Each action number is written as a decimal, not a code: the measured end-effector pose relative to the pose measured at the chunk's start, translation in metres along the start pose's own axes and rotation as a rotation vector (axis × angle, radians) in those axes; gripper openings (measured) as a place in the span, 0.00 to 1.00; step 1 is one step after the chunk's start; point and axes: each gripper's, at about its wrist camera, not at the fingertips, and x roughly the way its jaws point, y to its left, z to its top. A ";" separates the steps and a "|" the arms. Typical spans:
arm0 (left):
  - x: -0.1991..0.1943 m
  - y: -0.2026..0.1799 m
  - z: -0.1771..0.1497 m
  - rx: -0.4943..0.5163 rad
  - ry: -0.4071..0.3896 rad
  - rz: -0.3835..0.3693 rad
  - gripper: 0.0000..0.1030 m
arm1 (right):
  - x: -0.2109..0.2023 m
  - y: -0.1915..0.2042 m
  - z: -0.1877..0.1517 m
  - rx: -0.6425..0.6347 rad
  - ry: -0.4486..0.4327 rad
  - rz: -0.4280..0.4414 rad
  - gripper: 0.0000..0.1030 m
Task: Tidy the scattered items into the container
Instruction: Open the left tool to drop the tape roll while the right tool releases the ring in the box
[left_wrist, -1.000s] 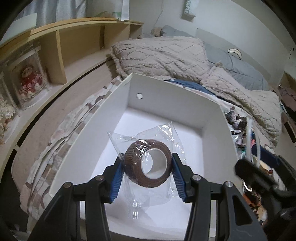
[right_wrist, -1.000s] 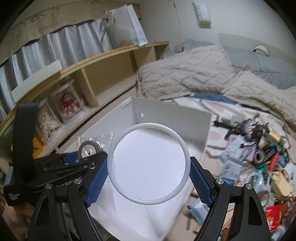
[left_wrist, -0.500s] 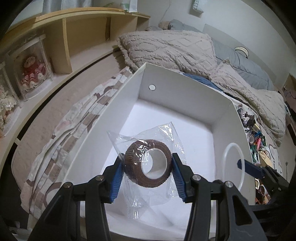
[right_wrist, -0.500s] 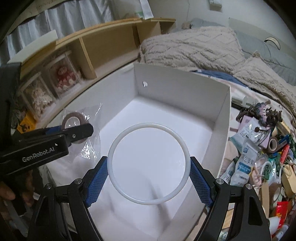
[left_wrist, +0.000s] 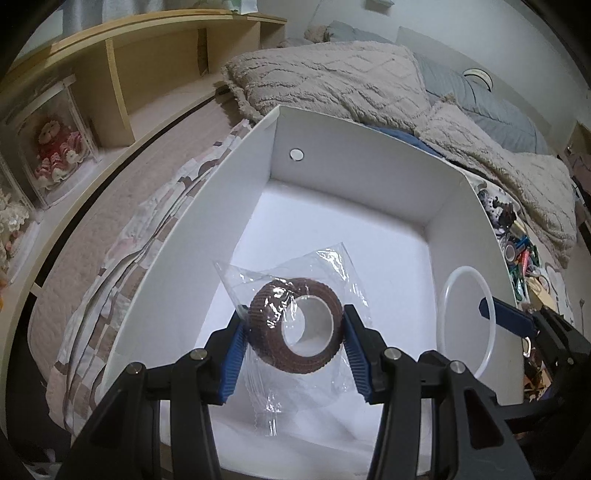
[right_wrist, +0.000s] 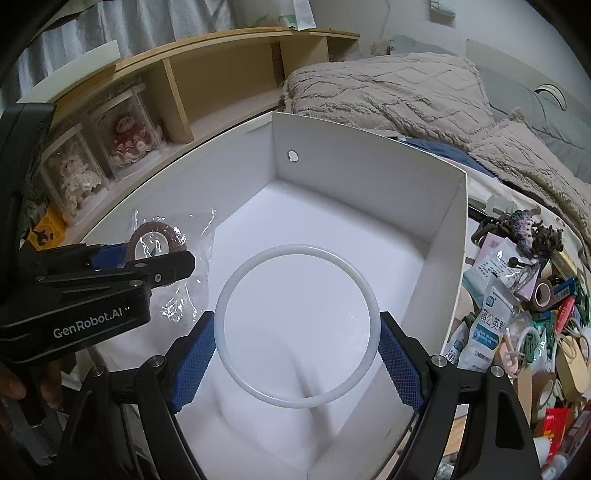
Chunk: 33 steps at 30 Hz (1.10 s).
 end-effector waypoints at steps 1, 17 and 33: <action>0.001 0.000 0.000 0.002 0.003 0.000 0.48 | 0.000 0.000 0.000 -0.002 0.000 -0.001 0.82; -0.005 -0.004 -0.001 0.014 -0.007 -0.013 0.71 | 0.000 0.001 0.000 0.003 -0.003 0.003 0.82; -0.012 0.001 0.001 -0.014 -0.035 -0.025 0.71 | -0.005 0.006 -0.001 -0.019 -0.032 -0.003 0.89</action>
